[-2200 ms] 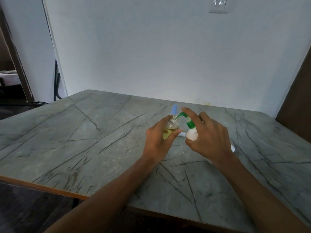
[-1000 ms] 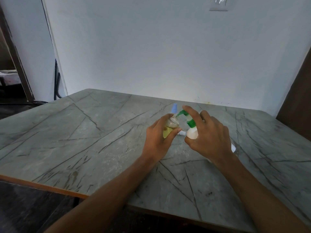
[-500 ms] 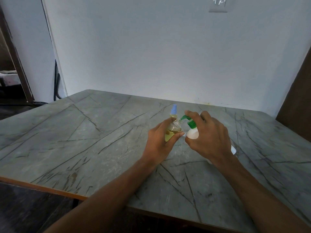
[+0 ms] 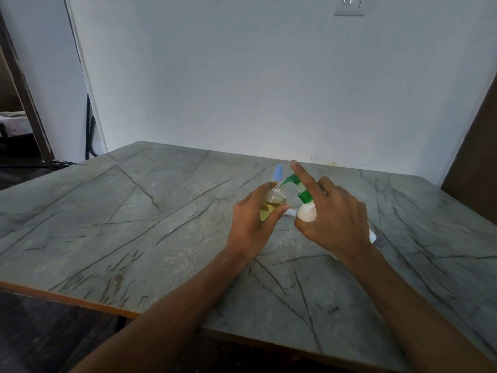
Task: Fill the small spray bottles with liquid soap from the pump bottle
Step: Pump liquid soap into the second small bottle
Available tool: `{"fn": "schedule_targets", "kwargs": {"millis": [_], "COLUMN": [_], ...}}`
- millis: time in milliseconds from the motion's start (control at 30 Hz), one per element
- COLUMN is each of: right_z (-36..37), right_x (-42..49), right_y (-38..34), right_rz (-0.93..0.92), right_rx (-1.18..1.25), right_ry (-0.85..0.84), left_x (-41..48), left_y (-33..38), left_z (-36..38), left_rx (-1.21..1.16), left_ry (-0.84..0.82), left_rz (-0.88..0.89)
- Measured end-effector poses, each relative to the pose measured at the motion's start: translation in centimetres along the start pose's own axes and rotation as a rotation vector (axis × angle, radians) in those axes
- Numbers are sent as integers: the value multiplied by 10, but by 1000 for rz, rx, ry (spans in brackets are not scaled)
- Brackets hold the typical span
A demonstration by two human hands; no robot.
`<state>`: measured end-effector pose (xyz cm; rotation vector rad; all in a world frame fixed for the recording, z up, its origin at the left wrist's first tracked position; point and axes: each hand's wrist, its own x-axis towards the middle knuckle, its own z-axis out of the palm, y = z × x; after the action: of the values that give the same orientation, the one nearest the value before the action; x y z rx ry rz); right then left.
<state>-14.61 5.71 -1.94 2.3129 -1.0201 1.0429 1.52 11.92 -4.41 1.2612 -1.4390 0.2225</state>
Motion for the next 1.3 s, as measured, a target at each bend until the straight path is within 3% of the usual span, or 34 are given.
{"fn": "schedule_targets", "kwargs": {"millis": [933,1300], "right_z": [1,1], "right_x": [1,-1], "right_y": [3,-1], "right_rz": [3,11], "right_rx": [98,12], "right_ry": [41,29], "left_x": [-4,-1], "left_y": [2,1], "left_z": [3,0], "left_rx": [-16,-12], "left_ry": [-61,8], "left_rz": [60,23]}}
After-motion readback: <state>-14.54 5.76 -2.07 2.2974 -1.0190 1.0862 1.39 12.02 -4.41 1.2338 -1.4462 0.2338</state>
